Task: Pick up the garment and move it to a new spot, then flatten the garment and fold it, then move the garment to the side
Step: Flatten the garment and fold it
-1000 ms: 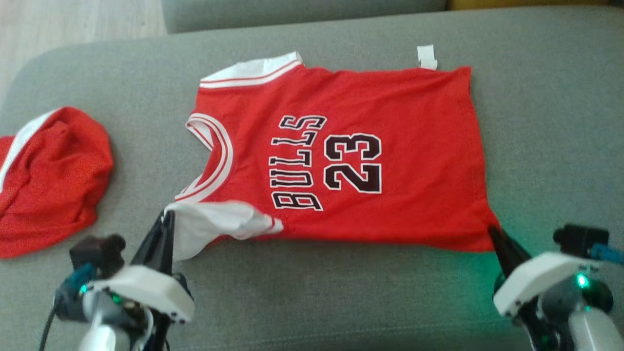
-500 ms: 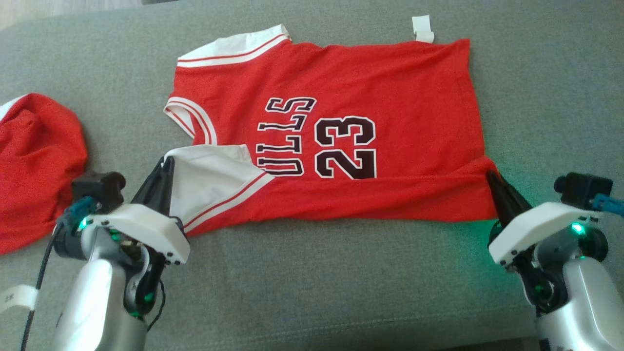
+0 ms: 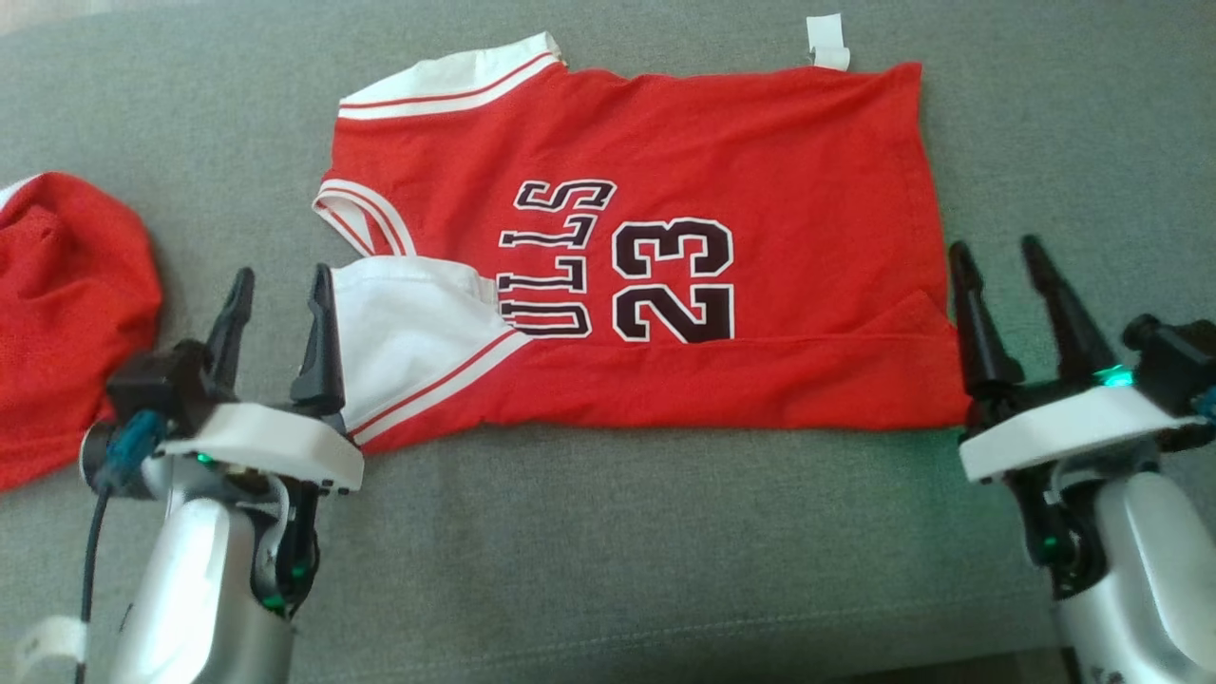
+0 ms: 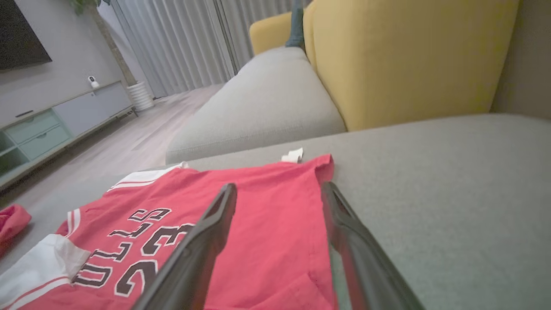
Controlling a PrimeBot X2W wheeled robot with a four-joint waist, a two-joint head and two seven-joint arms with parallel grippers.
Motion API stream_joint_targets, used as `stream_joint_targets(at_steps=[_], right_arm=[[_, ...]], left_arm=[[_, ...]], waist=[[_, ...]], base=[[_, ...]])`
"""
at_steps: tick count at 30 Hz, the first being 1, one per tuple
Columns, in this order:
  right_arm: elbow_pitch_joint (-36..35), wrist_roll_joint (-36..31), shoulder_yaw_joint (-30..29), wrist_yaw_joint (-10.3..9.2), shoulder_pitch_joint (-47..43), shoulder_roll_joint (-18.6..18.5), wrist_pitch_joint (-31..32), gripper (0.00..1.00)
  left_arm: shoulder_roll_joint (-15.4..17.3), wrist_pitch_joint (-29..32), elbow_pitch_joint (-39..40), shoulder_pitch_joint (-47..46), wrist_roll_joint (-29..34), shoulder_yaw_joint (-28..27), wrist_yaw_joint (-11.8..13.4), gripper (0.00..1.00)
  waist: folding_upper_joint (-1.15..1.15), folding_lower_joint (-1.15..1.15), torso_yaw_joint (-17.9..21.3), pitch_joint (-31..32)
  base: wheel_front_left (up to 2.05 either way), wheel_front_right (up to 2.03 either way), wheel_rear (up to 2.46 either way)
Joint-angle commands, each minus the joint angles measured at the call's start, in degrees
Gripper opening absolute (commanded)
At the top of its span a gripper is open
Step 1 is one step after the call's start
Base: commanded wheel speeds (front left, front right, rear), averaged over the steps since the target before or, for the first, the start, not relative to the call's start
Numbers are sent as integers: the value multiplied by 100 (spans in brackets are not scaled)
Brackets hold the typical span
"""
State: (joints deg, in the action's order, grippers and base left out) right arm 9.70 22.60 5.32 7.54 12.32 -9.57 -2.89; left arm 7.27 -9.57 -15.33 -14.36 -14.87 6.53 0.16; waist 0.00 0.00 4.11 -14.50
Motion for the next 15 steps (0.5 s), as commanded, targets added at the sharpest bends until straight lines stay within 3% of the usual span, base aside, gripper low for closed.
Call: stream_joint_targets(at_steps=[1,6,15], right_arm=[[-242,-110,107,-5,39,-134,-122,100],[-571,-520,192,-5,-270,-206,-373,100],[-919,-686,229,-5,-823,-14,-254,100]], left_arm=[[94,-102,253,-66,58,-216,53,100],[17,-355,736,423,257,-143,301,100],[-35,-330,1218,1039,317,-32,484,100]], waist=[[0,0,-2,29],[0,0,-15,206],[0,0,-15,427]], base=[[0,0,0],[0,0,0],[0,0,0]])
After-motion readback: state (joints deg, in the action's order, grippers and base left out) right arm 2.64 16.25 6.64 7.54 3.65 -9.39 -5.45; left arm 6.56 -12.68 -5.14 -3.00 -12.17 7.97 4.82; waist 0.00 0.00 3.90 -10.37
